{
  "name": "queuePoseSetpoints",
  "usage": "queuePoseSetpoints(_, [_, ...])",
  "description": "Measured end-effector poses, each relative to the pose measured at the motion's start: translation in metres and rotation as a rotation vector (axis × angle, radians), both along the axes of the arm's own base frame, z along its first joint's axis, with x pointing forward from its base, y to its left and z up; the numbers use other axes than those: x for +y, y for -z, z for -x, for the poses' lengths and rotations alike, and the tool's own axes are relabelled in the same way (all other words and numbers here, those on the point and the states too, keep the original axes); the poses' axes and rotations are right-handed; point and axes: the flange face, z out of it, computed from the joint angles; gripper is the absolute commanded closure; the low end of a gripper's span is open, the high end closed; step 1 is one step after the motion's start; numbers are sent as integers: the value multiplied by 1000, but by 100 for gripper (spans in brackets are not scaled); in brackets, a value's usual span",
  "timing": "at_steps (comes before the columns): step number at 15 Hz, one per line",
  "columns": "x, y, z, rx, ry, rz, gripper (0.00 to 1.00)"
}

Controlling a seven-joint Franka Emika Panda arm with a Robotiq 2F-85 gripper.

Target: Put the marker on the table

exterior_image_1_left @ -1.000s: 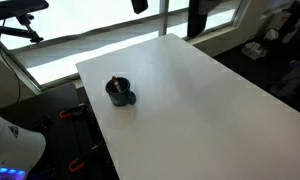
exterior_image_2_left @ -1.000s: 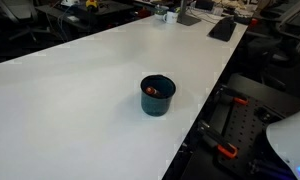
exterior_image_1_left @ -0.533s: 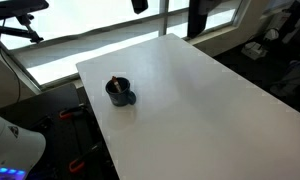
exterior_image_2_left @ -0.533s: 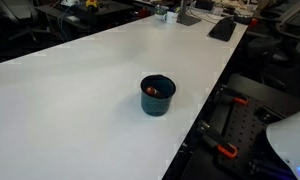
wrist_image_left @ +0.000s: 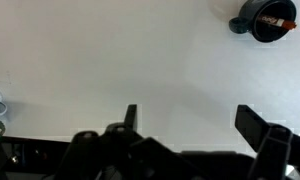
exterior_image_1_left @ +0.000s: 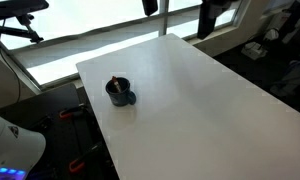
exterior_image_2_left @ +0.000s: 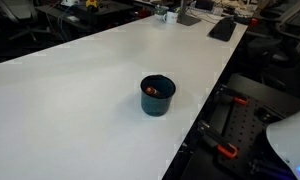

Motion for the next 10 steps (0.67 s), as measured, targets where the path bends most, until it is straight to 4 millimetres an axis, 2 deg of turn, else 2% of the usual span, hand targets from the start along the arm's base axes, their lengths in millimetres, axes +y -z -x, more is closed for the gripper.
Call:
queuePoseSetpoints(5, [12, 37, -35, 59, -16, 0, 0])
queuePoseSetpoints(10, [19, 73, -52, 144, -31, -1, 0])
